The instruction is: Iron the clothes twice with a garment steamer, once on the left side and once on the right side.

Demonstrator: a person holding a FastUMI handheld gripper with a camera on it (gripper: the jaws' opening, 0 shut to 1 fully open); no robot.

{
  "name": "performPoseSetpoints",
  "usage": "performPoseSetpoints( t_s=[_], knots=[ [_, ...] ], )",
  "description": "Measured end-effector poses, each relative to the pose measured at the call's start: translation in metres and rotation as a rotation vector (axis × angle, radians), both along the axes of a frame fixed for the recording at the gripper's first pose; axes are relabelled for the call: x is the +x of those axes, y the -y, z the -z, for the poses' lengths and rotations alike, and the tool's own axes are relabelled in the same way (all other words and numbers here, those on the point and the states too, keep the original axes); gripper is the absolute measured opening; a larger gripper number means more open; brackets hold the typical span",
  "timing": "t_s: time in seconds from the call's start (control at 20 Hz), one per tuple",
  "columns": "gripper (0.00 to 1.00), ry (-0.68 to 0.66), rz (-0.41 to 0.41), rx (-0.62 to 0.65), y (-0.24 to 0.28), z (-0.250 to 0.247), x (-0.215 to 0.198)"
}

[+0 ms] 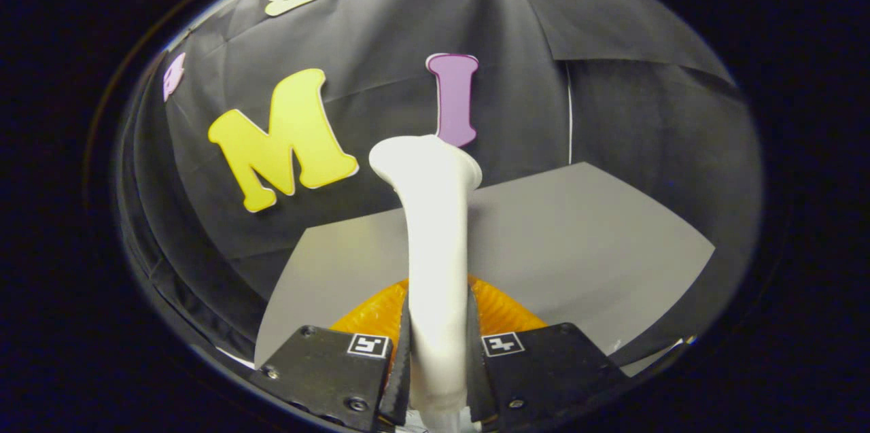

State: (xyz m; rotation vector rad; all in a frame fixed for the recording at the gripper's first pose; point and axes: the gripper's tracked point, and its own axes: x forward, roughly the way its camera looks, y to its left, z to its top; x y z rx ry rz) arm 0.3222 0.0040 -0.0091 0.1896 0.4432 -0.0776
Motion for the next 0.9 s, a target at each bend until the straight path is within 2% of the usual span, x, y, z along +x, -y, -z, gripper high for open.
performPoseSetpoints(
  t_s=[0.3,0.45,0.9],
  knots=[
    [0.36,0.069,0.017,-0.008,-0.001,-0.021,-0.019],
    [0.36,0.136,-0.010,0.040,-0.018,-0.047,-0.028],
    [0.35,0.277,-0.097,0.023,-0.079,-0.094,-0.086]
  ],
)
